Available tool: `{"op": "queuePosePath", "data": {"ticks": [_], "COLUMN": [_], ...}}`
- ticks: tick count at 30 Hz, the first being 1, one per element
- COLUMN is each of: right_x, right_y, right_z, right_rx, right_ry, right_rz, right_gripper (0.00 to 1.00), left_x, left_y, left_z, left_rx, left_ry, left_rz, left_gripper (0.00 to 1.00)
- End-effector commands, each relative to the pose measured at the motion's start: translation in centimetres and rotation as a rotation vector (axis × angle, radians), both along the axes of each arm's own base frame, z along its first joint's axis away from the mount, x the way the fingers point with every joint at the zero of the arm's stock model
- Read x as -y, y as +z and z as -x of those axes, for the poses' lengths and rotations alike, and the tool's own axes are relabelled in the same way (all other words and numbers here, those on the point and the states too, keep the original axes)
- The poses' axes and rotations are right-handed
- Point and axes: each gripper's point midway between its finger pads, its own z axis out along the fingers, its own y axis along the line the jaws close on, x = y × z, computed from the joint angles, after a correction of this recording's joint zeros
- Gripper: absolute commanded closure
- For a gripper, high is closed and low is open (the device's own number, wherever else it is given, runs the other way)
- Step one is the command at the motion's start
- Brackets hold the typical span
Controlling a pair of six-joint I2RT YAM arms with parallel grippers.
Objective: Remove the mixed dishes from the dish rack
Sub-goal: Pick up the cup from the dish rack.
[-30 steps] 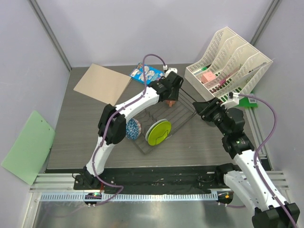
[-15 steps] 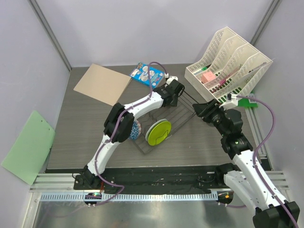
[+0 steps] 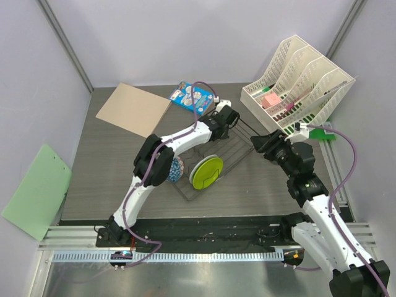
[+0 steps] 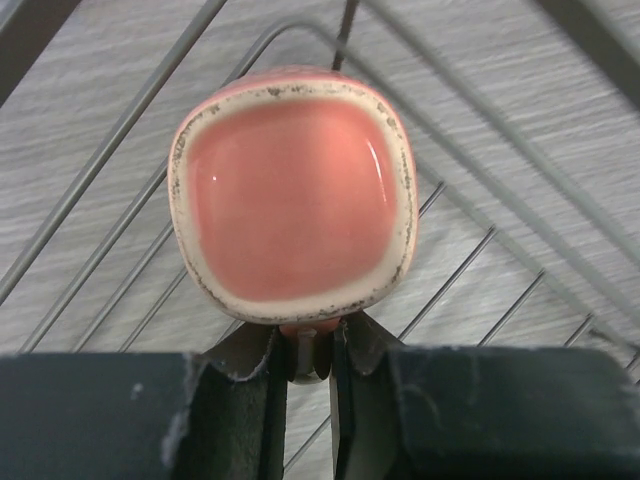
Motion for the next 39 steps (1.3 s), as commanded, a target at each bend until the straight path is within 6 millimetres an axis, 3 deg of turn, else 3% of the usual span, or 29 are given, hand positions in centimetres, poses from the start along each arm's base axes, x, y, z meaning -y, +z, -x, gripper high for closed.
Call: {"op": "queuePosePath", "data": {"ticks": [1, 3, 4, 5, 7, 11, 12, 13, 14, 15, 17, 18, 19, 20, 21, 22, 23, 24, 25, 26, 27, 29, 30, 31, 33, 34, 39], "right_x": [0.0, 0.2, 0.3, 0.5, 1.2, 3.9, 4.7, 4.9, 4.9, 4.7, 3.9, 3.4, 2.1, 1.6, 0.6, 0.0, -0.9, -1.2, -1.6, -2.1, -2.4, -3.5, -3.9, -4.2, -5.3, -5.6, -6.8], "right_y": [1.5, 1.8, 2.0, 2.8, 2.4, 3.2, 3.6, 3.9, 3.7, 4.5, 4.8, 5.1, 5.1, 5.5, 6.4, 6.4, 6.3, 7.0, 7.4, 6.8, 7.9, 7.7, 8.7, 8.8, 9.1, 9.1, 9.1], "right_z": [-0.3, -0.2, -0.2, -0.2, -0.1, -0.4, -0.3, -0.2, -0.1, 0.1, 0.3, 0.4, 0.6, 0.6, 0.7, 0.7, 1.0, 1.0, 1.1, 1.2, 1.3, 1.3, 1.5, 1.5, 1.4, 1.3, 1.0], "right_rx": [0.049, 0.054, 0.059, 0.078, 0.051, 0.057, 0.071, 0.078, 0.083, 0.111, 0.122, 0.134, 0.13, 0.146, 0.178, 0.18, 0.176, 0.207, 0.22, 0.213, 0.246, 0.242, 0.272, 0.275, 0.279, 0.268, 0.269], "right_ry": [-0.007, -0.014, -0.019, -0.029, -0.07, -0.231, -0.274, -0.286, -0.292, -0.277, -0.232, -0.205, -0.135, -0.104, -0.051, -0.017, 0.03, 0.048, 0.069, 0.1, 0.118, 0.177, 0.207, 0.227, 0.291, 0.309, 0.364], "right_rz": [-0.003, 0.0, 0.001, 0.0, 0.011, -0.002, -0.012, -0.032, -0.044, -0.066, -0.084, -0.095, -0.101, -0.119, -0.142, -0.153, -0.183, -0.205, -0.226, -0.237, -0.274, -0.299, -0.336, -0.348, -0.375, -0.395, -0.423], "right_gripper": [0.43, 0.43, 0.43, 0.43, 0.43, 0.43, 0.43, 0.43, 0.44, 0.46, 0.48, 0.49, 0.48, 0.47, 0.46, 0.45, 0.43, 0.42, 0.41, 0.41, 0.41, 0.39, 0.39, 0.39, 0.38, 0.38, 0.38], "left_x": [-1.0, -1.2, -1.4, -1.4, -1.1, -0.8, -0.6, -0.5, -0.9, -0.6, -1.0, -1.9, -1.8, -2.4, -2.9, -3.0, -2.6, -3.3, -3.6, -3.6, -4.1, -3.9, -4.3, -4.6, -4.7, -5.2, -5.1], "left_y": [5.4, 6.9, 9.4, 10.1, 12.6, 19.8, 20.6, 21.5, 24.1, 23.6, 25.6, 27.7, 25.8, 27.4, 28.5, 27.0, 29.3, 30.5, 31.2, 29.8, 32.6, 31.9, 33.3, 33.8, 33.0, 33.8, 32.2], "left_z": [-0.1, 0.3, 0.4, 0.8, 1.4, 3.6, 4.5, 4.9, 5.8, 7.1, 7.6, 8.3, 9.5, 8.9, 9.8, 10.4, 11.7, 11.9, 12.6, 14.0, 14.8, 16.3, 17.3, 18.0, 18.1, 19.0, 18.7], "left_rx": [0.084, 0.105, 0.138, 0.142, 0.165, 0.218, 0.208, 0.219, 0.248, 0.211, 0.225, 0.249, 0.183, 0.188, 0.186, 0.133, 0.164, 0.126, 0.119, 0.042, 0.064, -0.02, 0.033, -0.037, -0.076, -0.078, -0.125], "left_ry": [0.001, -0.012, -0.017, -0.028, -0.07, -0.159, -0.195, -0.214, -0.228, -0.28, -0.288, -0.29, -0.32, -0.301, -0.324, -0.343, -0.456, -0.454, -0.49, -0.549, -0.611, -0.699, -0.782, -0.791, -0.805, -0.849, -0.841], "left_rz": [0.036, 0.055, 0.09, 0.102, 0.152, 0.28, 0.311, 0.339, 0.395, 0.437, 0.569, 0.632, 0.664, 0.773, 0.846, 0.91, 1.03, 1.155, 1.222, 1.261, 1.382, 1.453, 1.505, 1.571, 1.623, 1.669, 1.7], "left_gripper": [1.0, 1.0, 1.0, 1.0, 1.0, 1.0, 1.0, 1.0, 1.0, 1.0, 1.0, 1.0, 1.0, 1.0, 1.0, 1.0, 1.0, 1.0, 1.0, 1.0, 1.0, 1.0, 1.0, 1.0, 1.0, 1.0, 1.0]}}
